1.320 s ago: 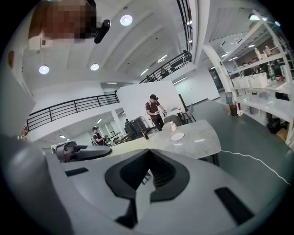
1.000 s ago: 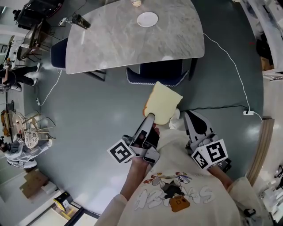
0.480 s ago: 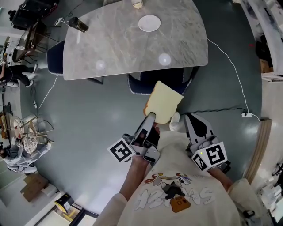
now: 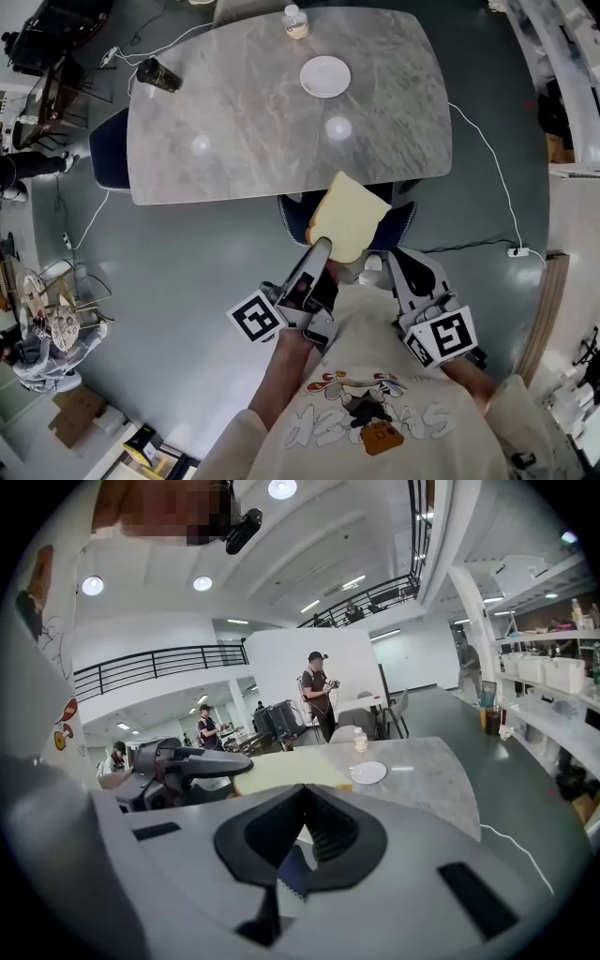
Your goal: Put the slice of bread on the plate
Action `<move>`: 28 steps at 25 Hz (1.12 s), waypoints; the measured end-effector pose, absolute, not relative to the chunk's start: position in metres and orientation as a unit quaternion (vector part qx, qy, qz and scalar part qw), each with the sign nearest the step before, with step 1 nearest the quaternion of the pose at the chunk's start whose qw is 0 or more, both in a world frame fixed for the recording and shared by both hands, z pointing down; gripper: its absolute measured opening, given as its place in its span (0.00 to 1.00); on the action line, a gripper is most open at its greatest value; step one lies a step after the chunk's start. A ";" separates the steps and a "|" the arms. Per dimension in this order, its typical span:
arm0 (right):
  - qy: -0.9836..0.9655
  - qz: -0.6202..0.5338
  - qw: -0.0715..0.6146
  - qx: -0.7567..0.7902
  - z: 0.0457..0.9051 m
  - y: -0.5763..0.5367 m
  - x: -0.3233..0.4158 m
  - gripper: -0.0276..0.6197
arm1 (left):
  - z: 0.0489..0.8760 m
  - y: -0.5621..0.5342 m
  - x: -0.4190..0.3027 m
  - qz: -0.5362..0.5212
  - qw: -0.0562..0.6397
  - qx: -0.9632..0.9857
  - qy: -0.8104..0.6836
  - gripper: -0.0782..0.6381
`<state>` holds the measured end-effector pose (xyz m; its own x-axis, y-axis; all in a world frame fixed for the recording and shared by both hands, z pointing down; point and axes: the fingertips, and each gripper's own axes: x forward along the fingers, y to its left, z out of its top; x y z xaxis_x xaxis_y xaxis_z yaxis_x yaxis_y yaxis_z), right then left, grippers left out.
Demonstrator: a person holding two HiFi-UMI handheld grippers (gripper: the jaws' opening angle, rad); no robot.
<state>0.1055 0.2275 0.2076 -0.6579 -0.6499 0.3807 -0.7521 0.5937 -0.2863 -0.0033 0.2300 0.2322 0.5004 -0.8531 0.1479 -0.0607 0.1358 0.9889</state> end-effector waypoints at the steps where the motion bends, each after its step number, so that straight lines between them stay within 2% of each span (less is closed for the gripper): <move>1: -0.884 0.212 0.120 0.399 0.207 0.218 0.100 0.05 | 0.233 0.219 -0.008 -0.307 0.645 0.581 -0.390 0.25; 14: -0.863 0.188 0.110 0.457 0.190 0.109 0.045 0.05 | 0.243 0.121 -0.071 -0.304 0.660 0.582 -0.364 0.25; 28: -0.845 0.203 0.114 0.482 0.199 0.073 0.044 0.05 | 0.247 0.074 -0.074 -0.289 0.669 0.589 -0.350 0.25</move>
